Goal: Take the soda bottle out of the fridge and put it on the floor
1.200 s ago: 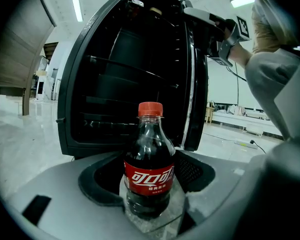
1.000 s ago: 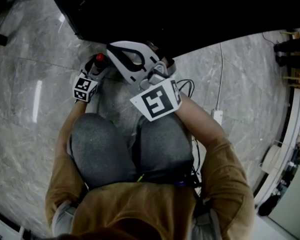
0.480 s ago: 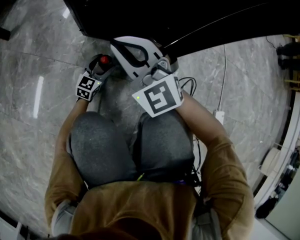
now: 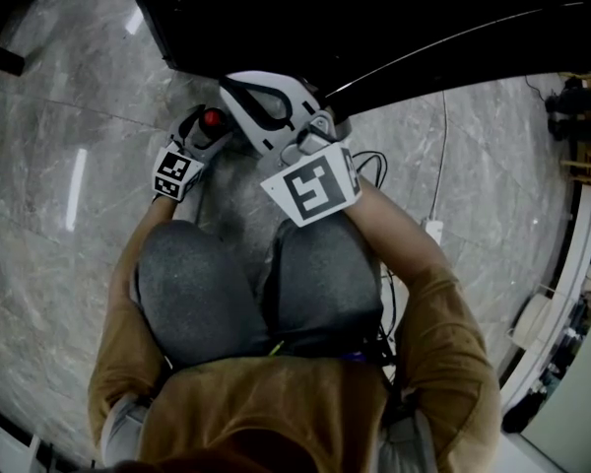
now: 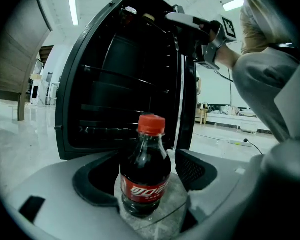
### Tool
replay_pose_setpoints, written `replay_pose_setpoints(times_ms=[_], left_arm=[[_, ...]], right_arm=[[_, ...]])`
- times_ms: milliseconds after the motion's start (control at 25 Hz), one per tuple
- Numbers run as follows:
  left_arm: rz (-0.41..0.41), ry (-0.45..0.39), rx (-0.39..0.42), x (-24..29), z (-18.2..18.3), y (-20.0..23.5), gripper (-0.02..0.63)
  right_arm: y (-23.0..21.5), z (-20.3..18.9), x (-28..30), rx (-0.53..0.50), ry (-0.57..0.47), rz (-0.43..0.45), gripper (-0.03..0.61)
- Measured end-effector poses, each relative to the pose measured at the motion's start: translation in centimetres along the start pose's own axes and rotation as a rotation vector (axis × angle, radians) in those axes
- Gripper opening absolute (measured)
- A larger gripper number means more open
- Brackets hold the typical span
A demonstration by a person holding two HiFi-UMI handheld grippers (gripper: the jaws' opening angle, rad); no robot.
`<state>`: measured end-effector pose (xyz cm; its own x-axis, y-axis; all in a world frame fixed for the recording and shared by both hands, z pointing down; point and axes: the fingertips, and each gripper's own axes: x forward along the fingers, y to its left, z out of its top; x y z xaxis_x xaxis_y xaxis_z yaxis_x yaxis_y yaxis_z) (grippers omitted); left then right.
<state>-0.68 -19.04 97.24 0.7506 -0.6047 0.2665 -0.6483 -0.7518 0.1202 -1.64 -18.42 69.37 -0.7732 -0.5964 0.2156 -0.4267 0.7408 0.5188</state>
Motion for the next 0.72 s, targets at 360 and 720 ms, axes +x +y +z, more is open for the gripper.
replay_pose_setpoints(times_ms=[360,720], left_arm=[[-0.051,-0.022,0.081,-2.0,2.0,-0.7,0.359],[-0.08,-0.056,0.1,-3.5,5.5,0.2,0.356]], right_arm=[[-0.1,0.3,1.3,0.026,-0.031,-0.02,-0.011],[-0.6,-0.2,3.0,0.048,-0.01,-0.036,-0.012]])
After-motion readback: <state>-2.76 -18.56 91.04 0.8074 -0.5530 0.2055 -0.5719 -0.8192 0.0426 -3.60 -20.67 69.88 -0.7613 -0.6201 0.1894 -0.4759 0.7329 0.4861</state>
